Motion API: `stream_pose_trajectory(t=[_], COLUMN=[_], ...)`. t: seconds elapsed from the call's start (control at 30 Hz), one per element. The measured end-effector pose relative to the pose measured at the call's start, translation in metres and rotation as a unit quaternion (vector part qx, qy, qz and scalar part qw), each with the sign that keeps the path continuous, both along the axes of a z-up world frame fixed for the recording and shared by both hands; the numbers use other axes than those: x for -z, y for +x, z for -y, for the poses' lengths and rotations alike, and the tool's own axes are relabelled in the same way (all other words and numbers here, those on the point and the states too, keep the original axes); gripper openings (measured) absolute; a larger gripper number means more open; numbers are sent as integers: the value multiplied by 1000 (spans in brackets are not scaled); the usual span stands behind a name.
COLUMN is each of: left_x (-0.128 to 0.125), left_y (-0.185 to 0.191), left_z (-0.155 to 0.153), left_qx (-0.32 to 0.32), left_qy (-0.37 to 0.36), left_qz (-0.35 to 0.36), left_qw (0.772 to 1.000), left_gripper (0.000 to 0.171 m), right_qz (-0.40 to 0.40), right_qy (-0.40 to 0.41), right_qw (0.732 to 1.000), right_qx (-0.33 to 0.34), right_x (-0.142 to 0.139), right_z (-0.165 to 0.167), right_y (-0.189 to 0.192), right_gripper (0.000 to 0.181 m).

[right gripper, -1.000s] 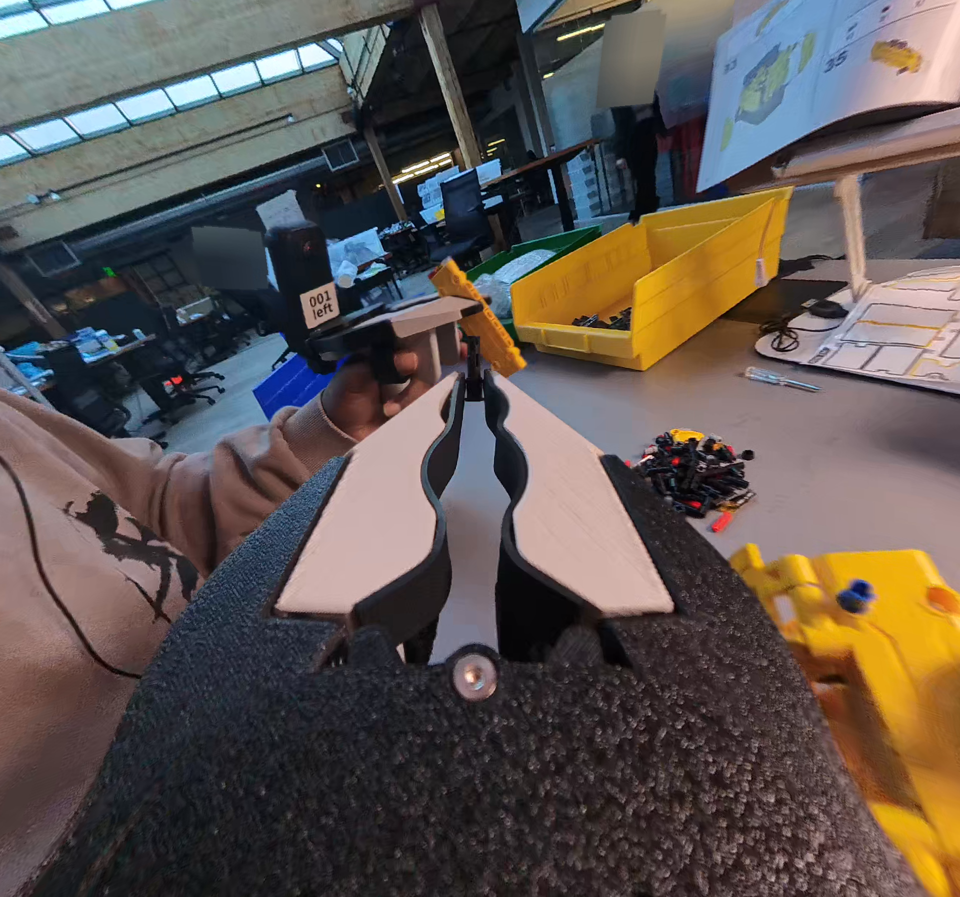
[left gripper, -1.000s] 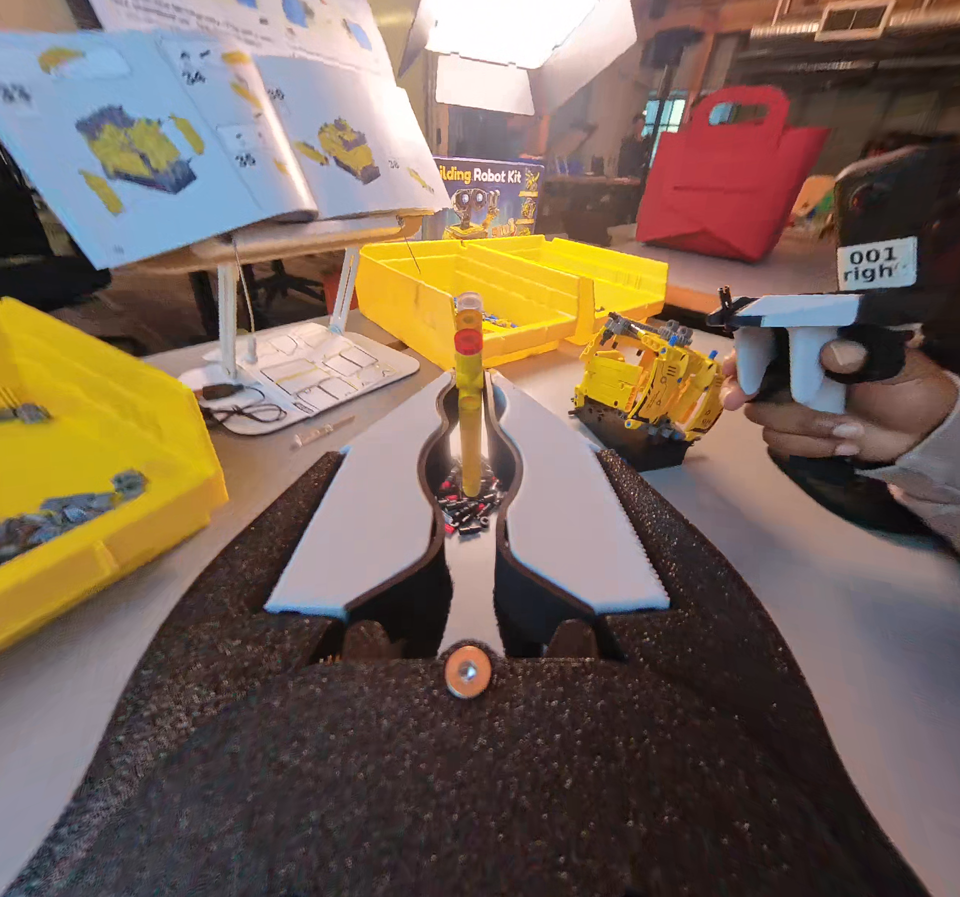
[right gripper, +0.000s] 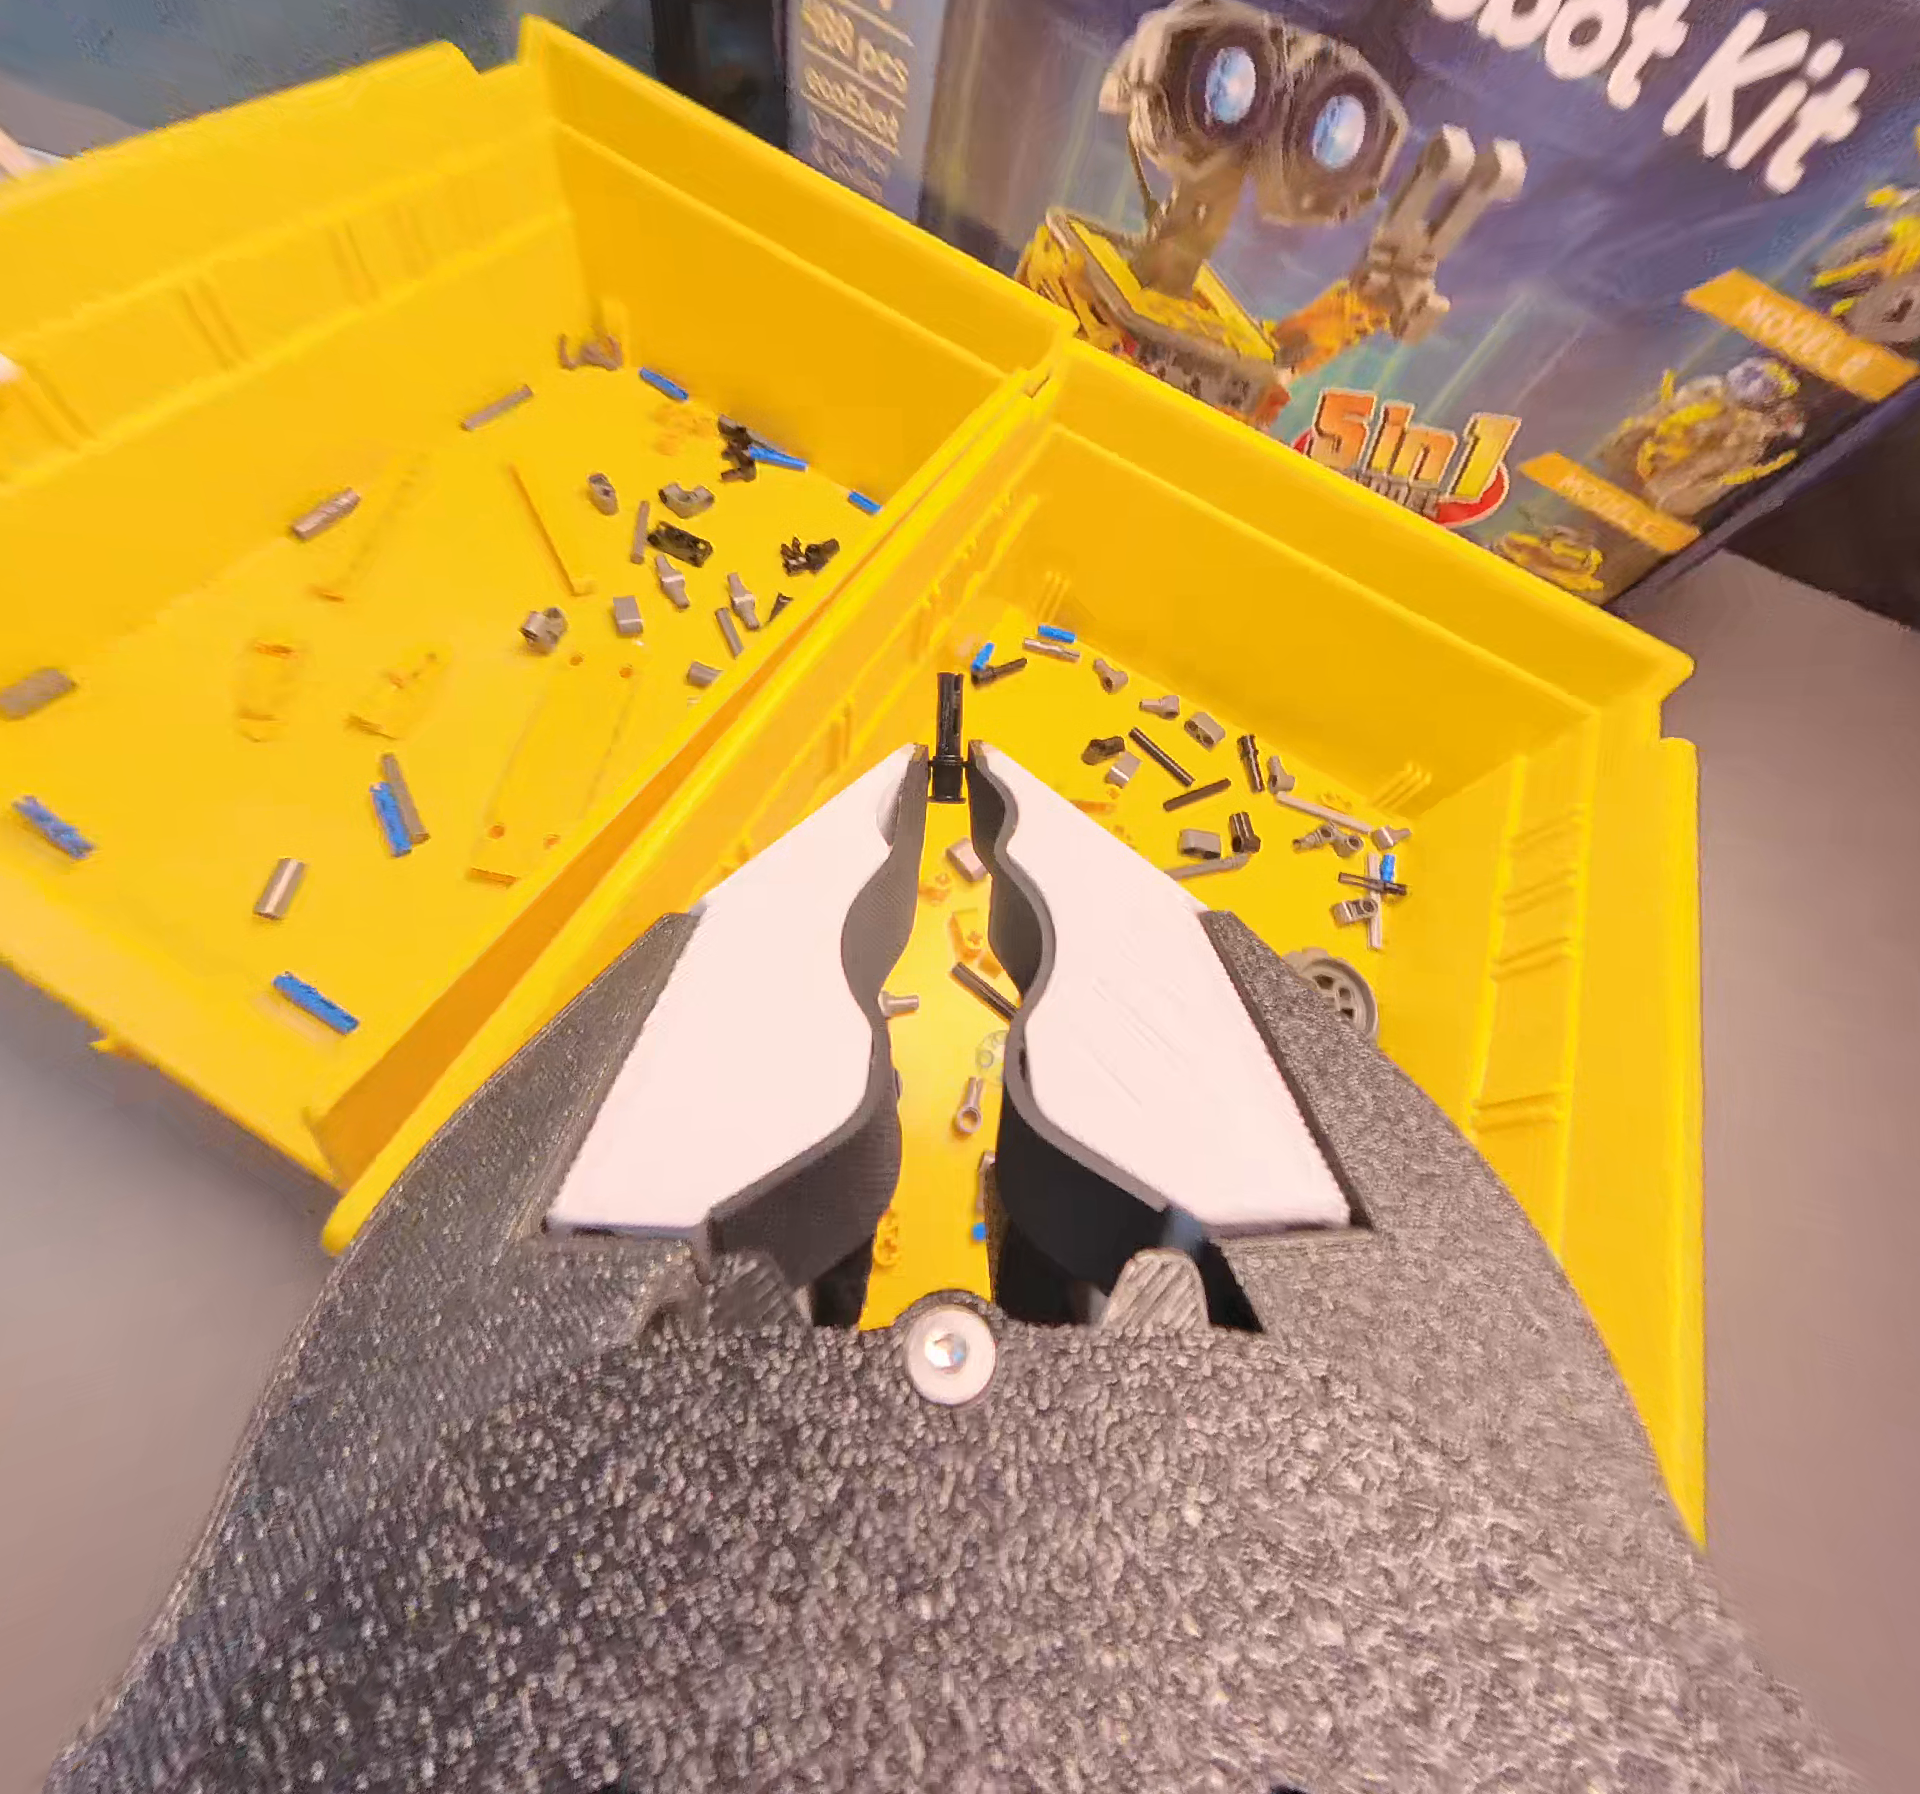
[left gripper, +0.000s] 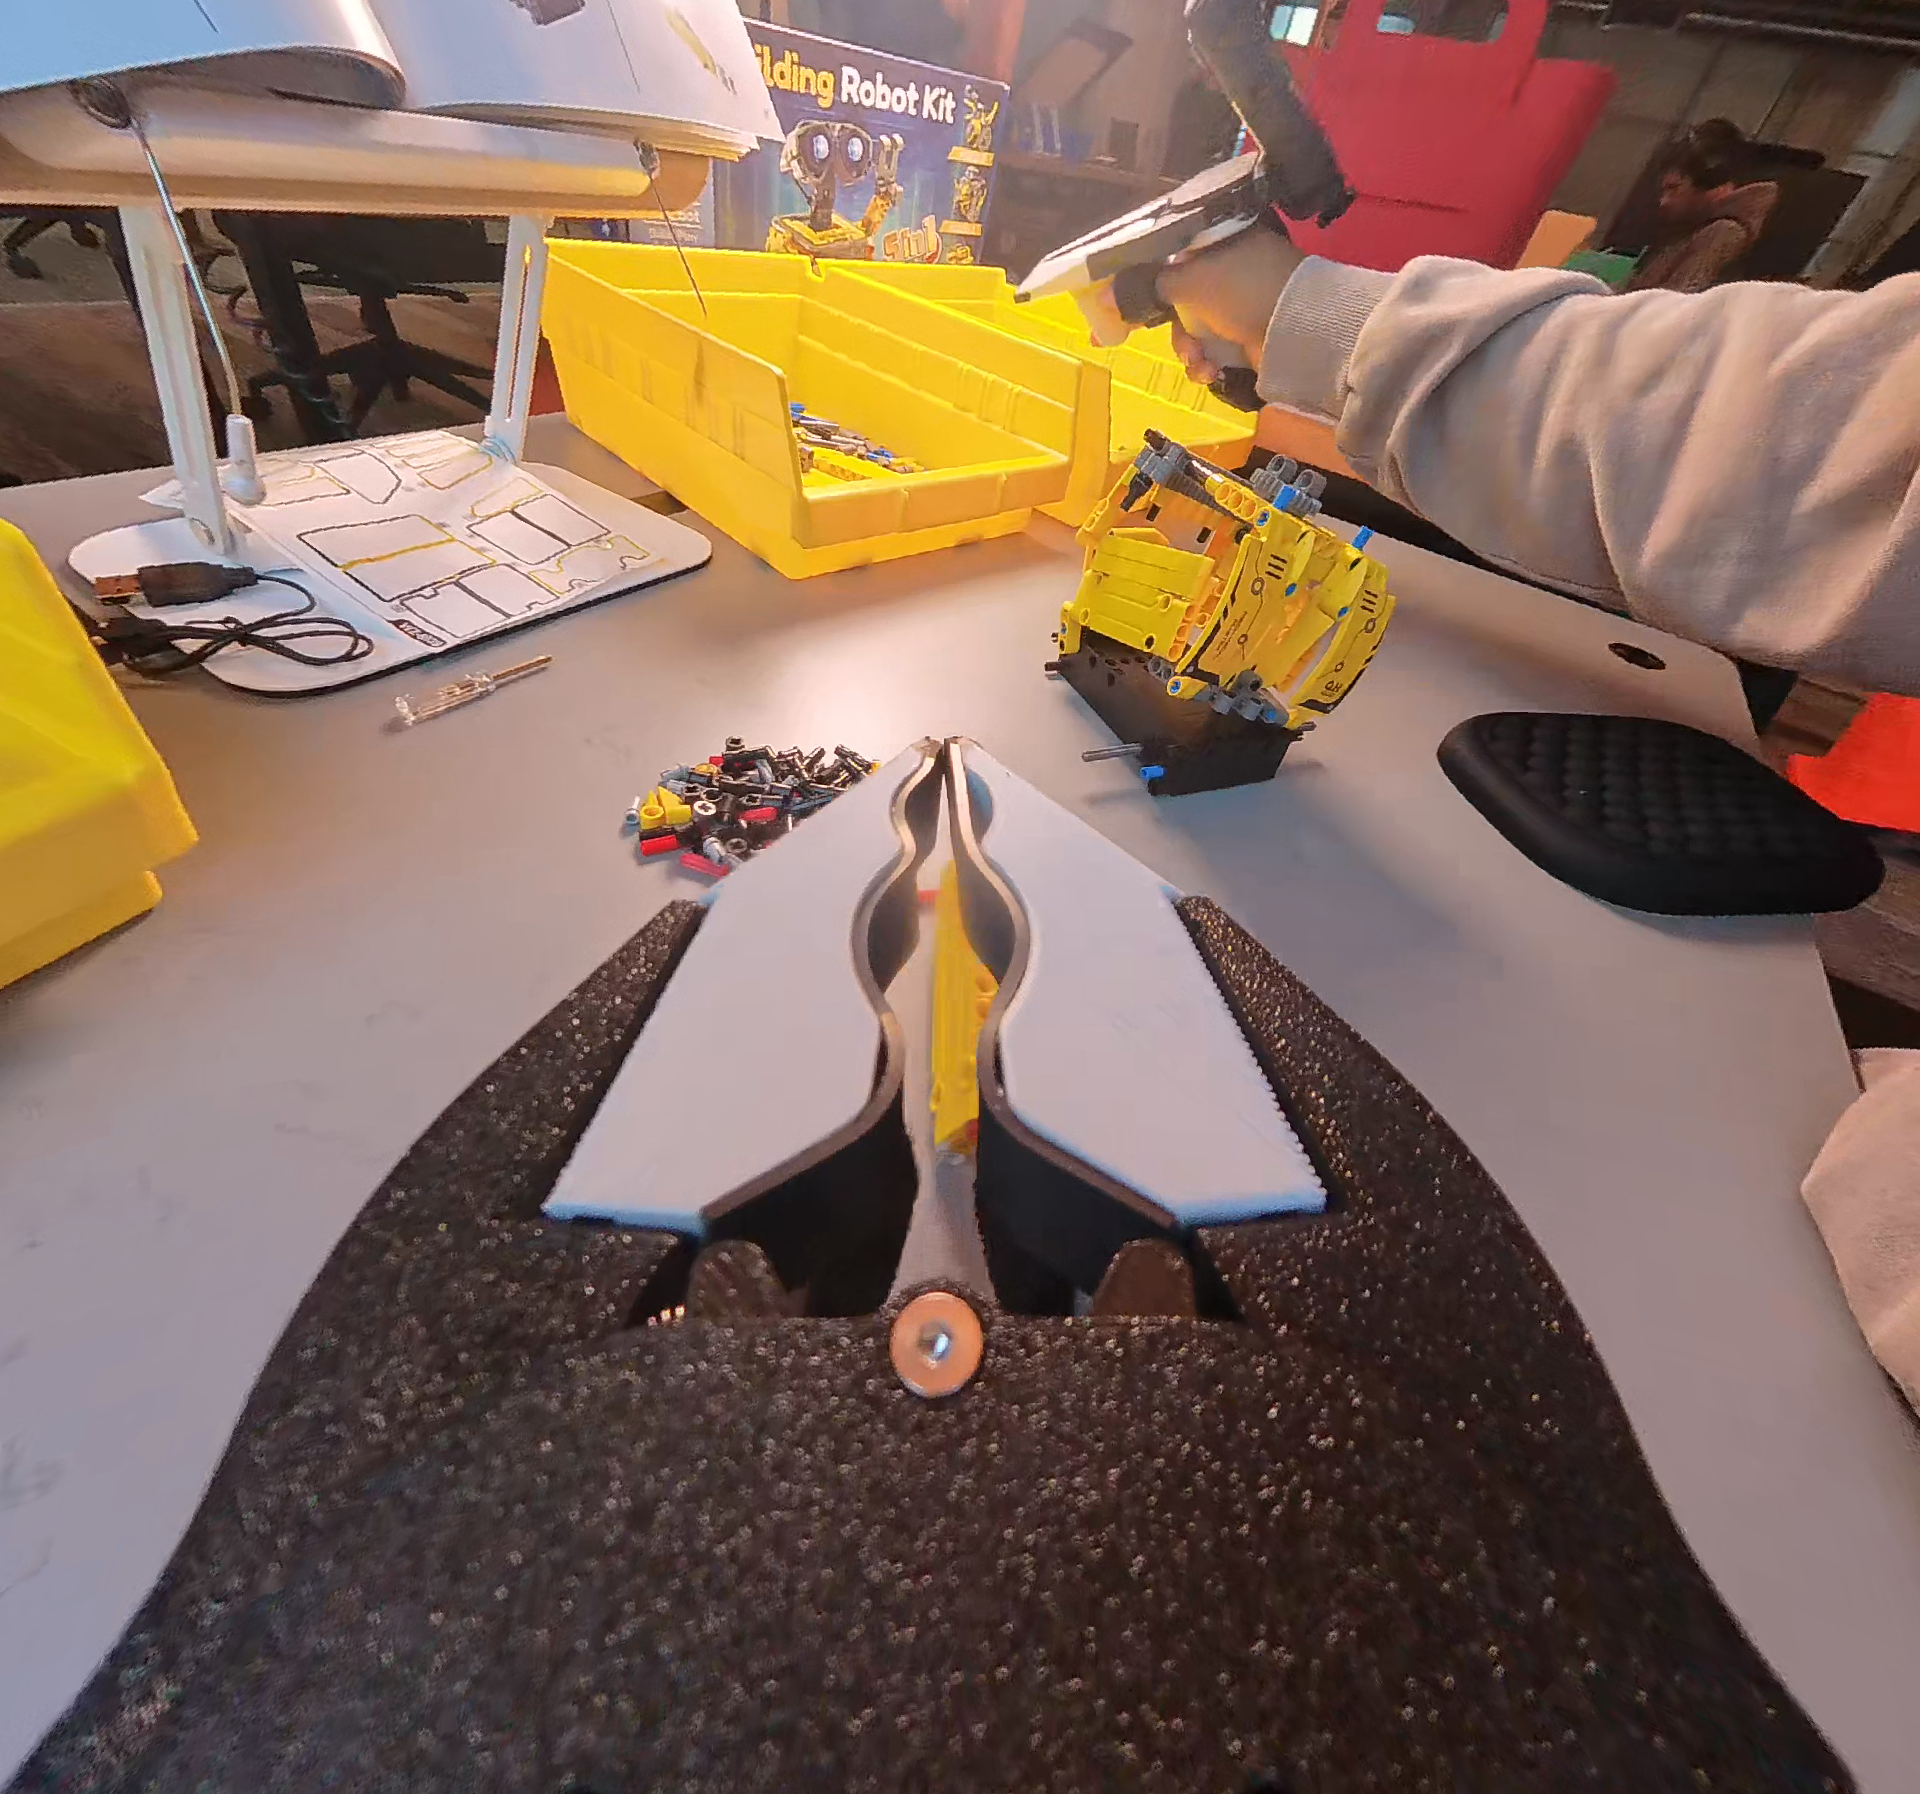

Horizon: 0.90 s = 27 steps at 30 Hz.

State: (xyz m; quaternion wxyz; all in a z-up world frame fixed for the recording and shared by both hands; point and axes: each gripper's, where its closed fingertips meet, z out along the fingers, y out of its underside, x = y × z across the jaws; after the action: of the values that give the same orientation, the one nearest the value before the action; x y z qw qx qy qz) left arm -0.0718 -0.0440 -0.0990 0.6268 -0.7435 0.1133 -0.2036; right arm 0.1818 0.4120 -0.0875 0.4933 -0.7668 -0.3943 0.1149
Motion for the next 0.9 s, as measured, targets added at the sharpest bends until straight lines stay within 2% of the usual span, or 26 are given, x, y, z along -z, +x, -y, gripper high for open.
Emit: stream_pose_trajectory(t=[0.13,0.2,0.27,0.4,0.5,0.6,0.73,0.8,0.9], left_x=[1,4,8,23,38,54,79,92,108], left_y=[-4,-3,1,11,17,25,34,34,34], left_z=[-1,-1,-1,-1,0,2,10,13,18], left_qx=[-3,3,11,25,35,53,75,75,83], left_qy=[-6,-15,-24,-52,-79,-117,-172,-200,-228], left_qz=[9,13,5,-40,-80,-115,-165,-197,-242], left_qw=[1000,1000,1000,998,993,985,968,957,939], left_gripper=[1,6,11,22,28,39,48,46,38], right_qz=[24,39,47,-21,-88,-135,-147,-122,-46], right_qy=[-30,-41,-33,-14,16,53,89,75,24], right_qw=[998,997,996,998,996,985,950,926,892], right_qx=[42,55,67,59,6,-97,-262,-349,-449], right_x=[25,34,35,7,-33,-77,-116,-113,-71], right_z=[-19,-23,-28,-25,2,65,196,272,372], right_y=[18,27,36,32,11,-23,-61,-72,-80], right_gripper=[6,6,20,48,58,56,46,40,40])
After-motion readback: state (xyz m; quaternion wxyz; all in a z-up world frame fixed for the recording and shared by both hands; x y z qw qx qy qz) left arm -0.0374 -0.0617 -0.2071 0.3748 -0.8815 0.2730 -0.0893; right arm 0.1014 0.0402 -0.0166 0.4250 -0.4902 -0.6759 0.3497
